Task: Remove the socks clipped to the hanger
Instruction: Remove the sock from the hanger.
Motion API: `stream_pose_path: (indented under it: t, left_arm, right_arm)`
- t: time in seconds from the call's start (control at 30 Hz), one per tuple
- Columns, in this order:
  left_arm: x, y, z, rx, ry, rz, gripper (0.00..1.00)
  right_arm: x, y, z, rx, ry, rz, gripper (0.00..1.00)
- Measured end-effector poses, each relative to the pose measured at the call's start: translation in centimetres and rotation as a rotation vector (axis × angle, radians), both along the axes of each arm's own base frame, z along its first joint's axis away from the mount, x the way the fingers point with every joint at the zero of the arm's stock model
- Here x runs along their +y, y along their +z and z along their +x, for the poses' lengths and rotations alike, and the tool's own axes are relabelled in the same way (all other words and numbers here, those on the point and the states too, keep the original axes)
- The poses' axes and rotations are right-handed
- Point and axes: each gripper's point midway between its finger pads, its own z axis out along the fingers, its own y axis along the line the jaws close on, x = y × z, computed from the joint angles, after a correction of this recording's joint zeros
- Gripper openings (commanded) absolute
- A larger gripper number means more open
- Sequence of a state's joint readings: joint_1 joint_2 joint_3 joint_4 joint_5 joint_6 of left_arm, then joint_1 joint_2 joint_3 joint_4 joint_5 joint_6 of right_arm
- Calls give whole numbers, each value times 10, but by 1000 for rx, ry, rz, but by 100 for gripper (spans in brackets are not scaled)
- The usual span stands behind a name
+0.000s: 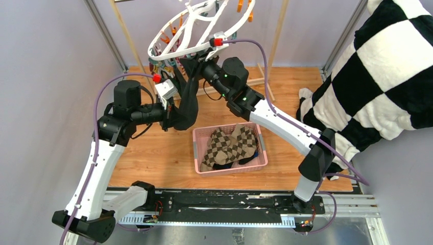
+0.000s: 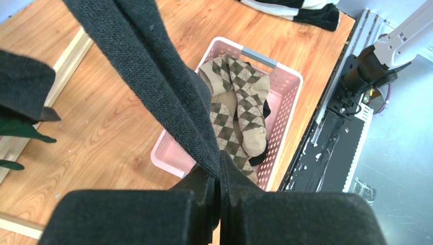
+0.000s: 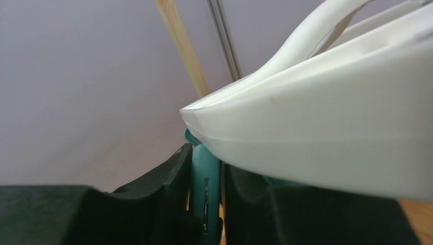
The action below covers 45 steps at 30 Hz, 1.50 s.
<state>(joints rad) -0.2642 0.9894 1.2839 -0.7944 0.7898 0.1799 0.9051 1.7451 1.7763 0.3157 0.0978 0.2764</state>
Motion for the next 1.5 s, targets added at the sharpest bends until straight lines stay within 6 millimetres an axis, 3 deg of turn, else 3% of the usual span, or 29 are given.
stream_pose_path:
  t: [0.1, 0.23, 0.5, 0.73, 0.97, 1.07, 1.17, 1.33, 1.5]
  left_arm:
    - [1, -1, 0, 2, 8, 5, 0]
    - [2, -3, -1, 13, 11, 10, 0]
    - [2, -3, -1, 15, 11, 11, 0]
    - [2, -4, -2, 17, 8, 9, 0]
    - [3, -8, -5, 22, 8, 11, 0]
    - [3, -8, -5, 22, 8, 11, 0]
    - [3, -8, -5, 22, 9, 11, 0]
    - [3, -8, -5, 22, 9, 11, 0]
    - [3, -8, -5, 22, 9, 12, 0]
  right_arm:
    - [-5, -2, -6, 20, 57, 36, 56]
    - [-11, -2, -16, 26, 93, 60, 65]
    - [-23, 11, -31, 4, 119, 99, 66]
    - [-18, 11, -38, 16, 155, 116, 70]
    - [-5, -10, -52, 24, 134, 68, 71]
    - [-7, -28, -64, 11, 80, 7, 71]
    - [-17, -32, -75, -18, 24, -32, 71]
    - [-38, -14, -79, -70, -42, -27, 69]
    - [-30, 8, -72, -99, -61, -25, 67]
